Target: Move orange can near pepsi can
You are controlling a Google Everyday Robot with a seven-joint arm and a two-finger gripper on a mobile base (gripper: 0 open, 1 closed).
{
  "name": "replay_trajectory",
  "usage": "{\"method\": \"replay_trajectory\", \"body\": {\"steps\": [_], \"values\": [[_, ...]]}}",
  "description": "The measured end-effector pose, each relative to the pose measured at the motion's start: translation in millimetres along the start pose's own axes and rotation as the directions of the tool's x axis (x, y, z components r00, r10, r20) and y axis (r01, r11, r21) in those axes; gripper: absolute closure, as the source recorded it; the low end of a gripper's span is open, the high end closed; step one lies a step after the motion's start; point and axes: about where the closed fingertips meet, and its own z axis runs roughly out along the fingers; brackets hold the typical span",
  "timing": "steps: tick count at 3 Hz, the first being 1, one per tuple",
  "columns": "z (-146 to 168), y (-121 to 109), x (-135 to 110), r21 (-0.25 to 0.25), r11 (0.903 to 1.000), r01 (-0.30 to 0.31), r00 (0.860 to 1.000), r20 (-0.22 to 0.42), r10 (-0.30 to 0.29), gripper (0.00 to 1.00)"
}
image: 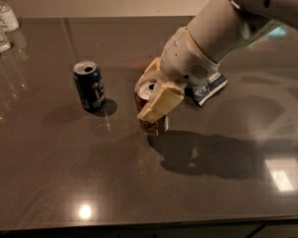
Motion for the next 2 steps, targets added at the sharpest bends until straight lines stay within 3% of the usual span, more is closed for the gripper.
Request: {"method": "replay_trajectory", "body": {"steps": [2], "values": [[27, -35, -15, 0.016, 0.9996, -0.024, 0.999, 0.045, 0.023, 1.00]]}}
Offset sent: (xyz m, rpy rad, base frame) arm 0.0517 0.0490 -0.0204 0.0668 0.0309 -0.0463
